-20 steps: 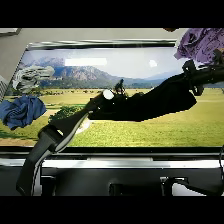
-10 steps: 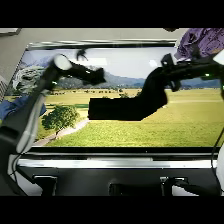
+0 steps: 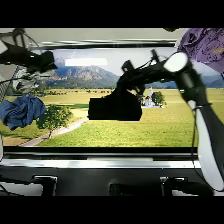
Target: Fold the clothes and pants, and hang the long-sleeved shirts on hangers.
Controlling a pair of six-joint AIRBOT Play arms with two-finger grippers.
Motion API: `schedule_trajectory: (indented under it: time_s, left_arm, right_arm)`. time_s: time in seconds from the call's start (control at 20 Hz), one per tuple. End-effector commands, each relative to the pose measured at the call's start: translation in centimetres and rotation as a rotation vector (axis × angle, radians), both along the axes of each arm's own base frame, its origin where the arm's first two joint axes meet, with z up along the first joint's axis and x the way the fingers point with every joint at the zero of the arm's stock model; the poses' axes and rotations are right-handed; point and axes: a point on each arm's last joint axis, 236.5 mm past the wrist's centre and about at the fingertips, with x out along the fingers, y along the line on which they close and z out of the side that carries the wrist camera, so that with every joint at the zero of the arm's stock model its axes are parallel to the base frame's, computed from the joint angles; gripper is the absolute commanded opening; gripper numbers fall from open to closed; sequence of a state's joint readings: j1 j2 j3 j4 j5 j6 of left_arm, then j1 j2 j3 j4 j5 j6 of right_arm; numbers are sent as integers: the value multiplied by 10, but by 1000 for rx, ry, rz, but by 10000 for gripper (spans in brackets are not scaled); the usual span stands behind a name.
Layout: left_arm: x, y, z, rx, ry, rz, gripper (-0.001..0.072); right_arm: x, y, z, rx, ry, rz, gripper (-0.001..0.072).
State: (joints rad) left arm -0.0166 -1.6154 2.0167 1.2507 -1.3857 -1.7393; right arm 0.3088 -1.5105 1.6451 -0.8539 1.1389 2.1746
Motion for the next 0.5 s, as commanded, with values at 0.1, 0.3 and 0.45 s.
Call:
schedule_trajectory:
  time_s: [0.1,0.3,0.45]
  left_arm:
    - [-9,40,3,24,26,64,15]
    - [-9,46,3,24,27,75,15]
    - [-9,45,3,24,27,75,15]
  right_arm:
    - [-1,60,-47,8,59,18,27]
    - [7,80,-79,13,97,-8,27]
    - [21,82,-94,23,106,-57,27]
